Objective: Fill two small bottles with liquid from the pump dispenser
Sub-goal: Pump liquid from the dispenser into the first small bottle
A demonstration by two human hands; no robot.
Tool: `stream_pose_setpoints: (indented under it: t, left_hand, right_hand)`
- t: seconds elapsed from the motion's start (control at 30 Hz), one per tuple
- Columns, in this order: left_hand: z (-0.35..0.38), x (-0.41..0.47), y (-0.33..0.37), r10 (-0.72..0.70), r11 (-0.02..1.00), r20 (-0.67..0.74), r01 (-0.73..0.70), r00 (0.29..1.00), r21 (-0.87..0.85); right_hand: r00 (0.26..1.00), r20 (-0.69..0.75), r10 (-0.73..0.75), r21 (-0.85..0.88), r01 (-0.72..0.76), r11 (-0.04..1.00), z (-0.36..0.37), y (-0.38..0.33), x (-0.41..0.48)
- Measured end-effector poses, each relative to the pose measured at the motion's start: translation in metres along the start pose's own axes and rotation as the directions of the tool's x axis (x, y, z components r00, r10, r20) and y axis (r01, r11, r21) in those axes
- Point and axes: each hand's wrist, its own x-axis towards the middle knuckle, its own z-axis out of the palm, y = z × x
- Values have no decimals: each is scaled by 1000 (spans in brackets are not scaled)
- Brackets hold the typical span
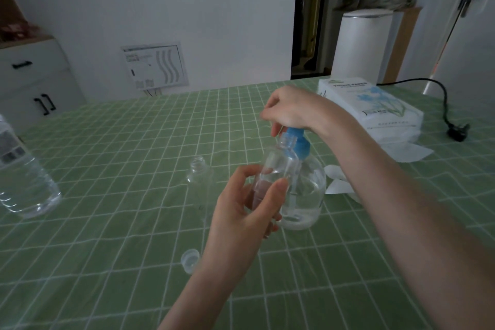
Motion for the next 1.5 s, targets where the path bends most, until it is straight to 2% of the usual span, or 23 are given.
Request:
stream_pose_setpoints:
  t: [0.37, 0.77, 1.07, 1.33, 1.5]
  left_hand:
    - [0, -1, -1, -2, 1000, 5, 2, 1000, 0]
    - [-2, 1, -1, 16, 1000, 18, -16, 1000, -7]
    - [-1, 0, -4, 2, 1000, 2, -2, 1000, 9]
    - [-1, 0, -2, 7, 1000, 10, -7, 1000, -3]
    - [-2, 0, -2, 17, 1000, 18, -17, 1000, 8]
  right_hand:
    - [998, 57, 21, 16, -22, 1000, 10, 5, -1]
    - [1000, 24, 12, 38, -13, 999, 2, 0, 0]
    - [998, 52, 36, 66, -40, 997, 12, 6, 0]
    - [1000, 6, 12, 32, -12, 999, 3, 2, 0]
    - [999, 37, 19, 35, -20, 999, 5, 1, 2]
